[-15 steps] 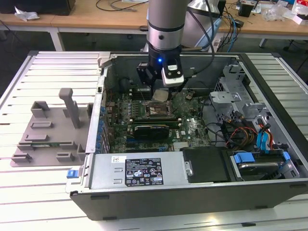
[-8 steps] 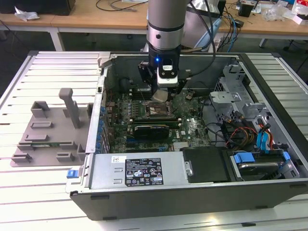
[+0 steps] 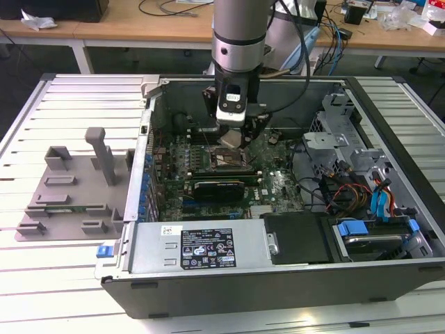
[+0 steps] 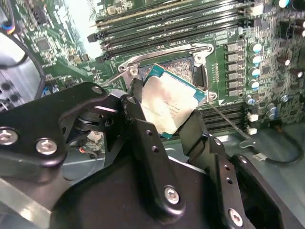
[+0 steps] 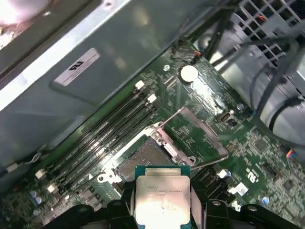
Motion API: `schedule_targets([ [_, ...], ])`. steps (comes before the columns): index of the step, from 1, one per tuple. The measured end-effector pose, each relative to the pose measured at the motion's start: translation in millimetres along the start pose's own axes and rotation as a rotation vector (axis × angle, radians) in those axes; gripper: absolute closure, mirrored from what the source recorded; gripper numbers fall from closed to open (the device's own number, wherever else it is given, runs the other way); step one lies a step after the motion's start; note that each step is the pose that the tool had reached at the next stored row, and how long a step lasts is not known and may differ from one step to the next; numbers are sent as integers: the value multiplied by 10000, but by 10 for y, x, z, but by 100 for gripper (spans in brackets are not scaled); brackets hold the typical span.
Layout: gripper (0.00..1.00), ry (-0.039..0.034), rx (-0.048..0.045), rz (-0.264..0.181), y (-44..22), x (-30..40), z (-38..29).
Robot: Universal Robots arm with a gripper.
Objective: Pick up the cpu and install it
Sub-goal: 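Place the cpu into insertion slot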
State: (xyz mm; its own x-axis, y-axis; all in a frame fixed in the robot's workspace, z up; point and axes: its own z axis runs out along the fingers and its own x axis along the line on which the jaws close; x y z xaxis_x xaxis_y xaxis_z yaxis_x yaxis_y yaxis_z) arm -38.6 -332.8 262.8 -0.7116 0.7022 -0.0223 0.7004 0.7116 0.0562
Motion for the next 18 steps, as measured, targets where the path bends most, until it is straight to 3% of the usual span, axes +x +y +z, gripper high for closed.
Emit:
schedule_targets([
  [5,45,-95,38,1682,0,0,1],
  [11,45,-162,65,2893,0,0,3],
  [15,45,-238,94,4227,0,0,6],
  [18,45,-279,111,4952,0,0,7],
])
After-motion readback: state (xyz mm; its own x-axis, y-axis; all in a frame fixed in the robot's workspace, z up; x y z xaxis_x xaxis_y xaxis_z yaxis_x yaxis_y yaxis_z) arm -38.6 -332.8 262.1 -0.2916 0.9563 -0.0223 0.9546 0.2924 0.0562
